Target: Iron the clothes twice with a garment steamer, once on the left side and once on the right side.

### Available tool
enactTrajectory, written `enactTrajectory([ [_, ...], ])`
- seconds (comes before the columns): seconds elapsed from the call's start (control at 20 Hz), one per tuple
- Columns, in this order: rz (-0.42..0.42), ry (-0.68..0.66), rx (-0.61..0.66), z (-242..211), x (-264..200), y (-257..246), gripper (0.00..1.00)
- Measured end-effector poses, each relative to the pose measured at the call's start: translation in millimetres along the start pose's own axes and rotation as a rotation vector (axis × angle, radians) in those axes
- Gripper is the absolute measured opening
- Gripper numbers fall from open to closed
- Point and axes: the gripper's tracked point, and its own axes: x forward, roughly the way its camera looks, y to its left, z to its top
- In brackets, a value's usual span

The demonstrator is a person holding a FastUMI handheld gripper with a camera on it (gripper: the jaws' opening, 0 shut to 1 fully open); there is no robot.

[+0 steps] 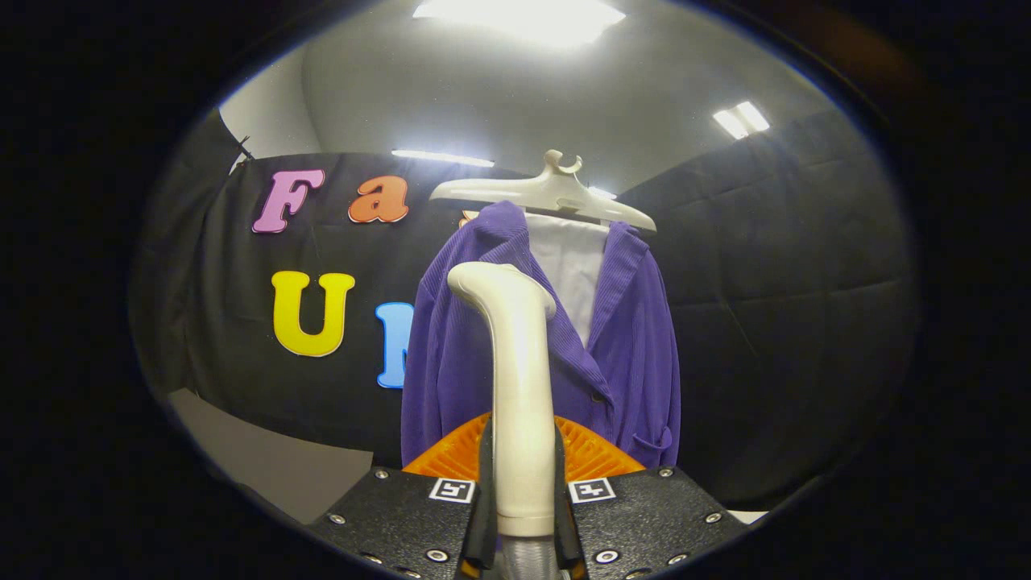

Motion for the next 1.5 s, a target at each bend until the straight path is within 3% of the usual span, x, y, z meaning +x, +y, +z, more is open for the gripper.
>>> enactTrajectory([
  [0.75, 0.005, 0.220, -0.005, -152.6, -27.1, 1.0, 0.28],
  [1.5, 0.007, 0.381, 0.040, -245.4, -62.3, -7.3, 0.28],
])
